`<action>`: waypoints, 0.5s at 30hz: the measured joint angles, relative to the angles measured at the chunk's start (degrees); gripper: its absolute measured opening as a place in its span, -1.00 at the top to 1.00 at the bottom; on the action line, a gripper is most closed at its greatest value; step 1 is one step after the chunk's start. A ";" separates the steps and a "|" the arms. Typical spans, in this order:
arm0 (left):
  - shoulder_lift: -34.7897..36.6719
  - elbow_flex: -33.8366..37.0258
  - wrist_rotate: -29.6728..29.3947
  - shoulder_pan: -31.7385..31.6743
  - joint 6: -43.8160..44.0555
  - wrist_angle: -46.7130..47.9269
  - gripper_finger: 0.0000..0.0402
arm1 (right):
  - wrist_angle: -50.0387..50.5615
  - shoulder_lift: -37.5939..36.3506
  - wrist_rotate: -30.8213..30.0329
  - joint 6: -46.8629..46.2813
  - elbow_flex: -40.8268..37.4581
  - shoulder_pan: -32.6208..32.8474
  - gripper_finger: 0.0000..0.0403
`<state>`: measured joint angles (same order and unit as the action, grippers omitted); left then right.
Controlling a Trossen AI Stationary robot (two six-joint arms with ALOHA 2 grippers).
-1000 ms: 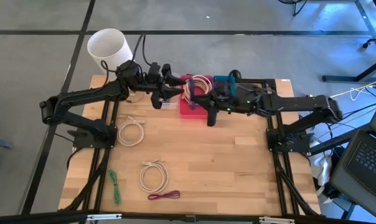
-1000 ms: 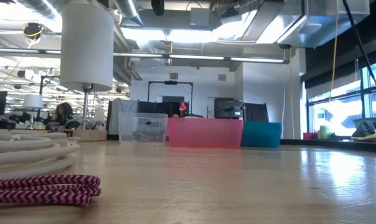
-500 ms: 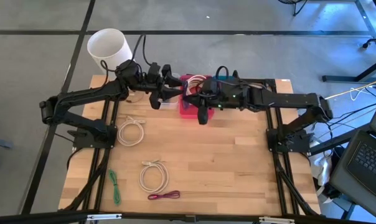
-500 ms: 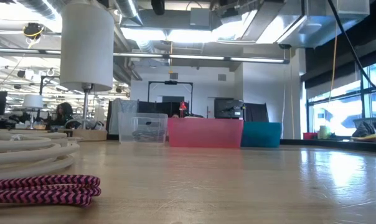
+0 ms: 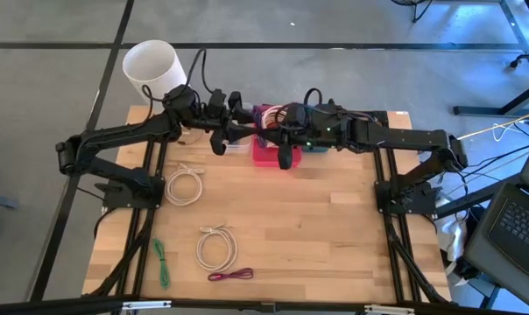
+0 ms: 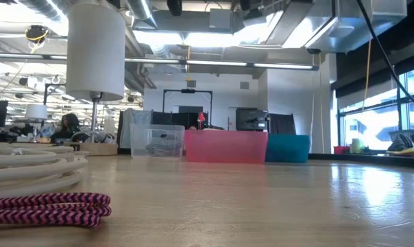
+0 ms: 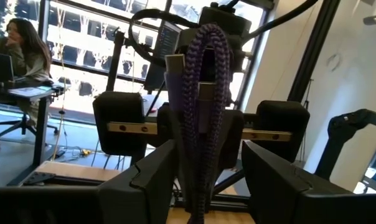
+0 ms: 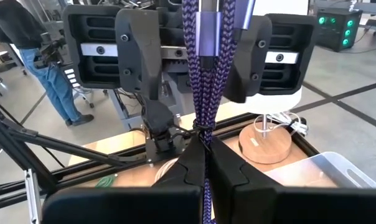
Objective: Pick & Place USB Port
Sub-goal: Put the violet and black charger cable into the white bin
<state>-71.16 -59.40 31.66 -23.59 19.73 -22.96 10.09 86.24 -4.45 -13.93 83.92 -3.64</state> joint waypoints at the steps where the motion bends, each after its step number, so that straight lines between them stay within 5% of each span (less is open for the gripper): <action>1: 0.00 0.00 -0.01 0.00 -0.37 0.01 0.16 | -0.08 0.00 0.00 0.00 0.00 0.00 1.00; 10: 0.00 0.00 -0.04 -0.02 -4.38 0.04 0.87 | -1.08 0.00 0.15 0.45 0.00 0.00 1.00; 15: 0.00 0.00 -0.02 -0.02 -4.94 0.02 0.94 | -1.06 0.00 0.20 0.47 0.00 0.00 1.00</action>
<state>-71.16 -59.40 31.64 -23.62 14.79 -22.94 9.04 86.24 -4.25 -13.45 83.92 -3.64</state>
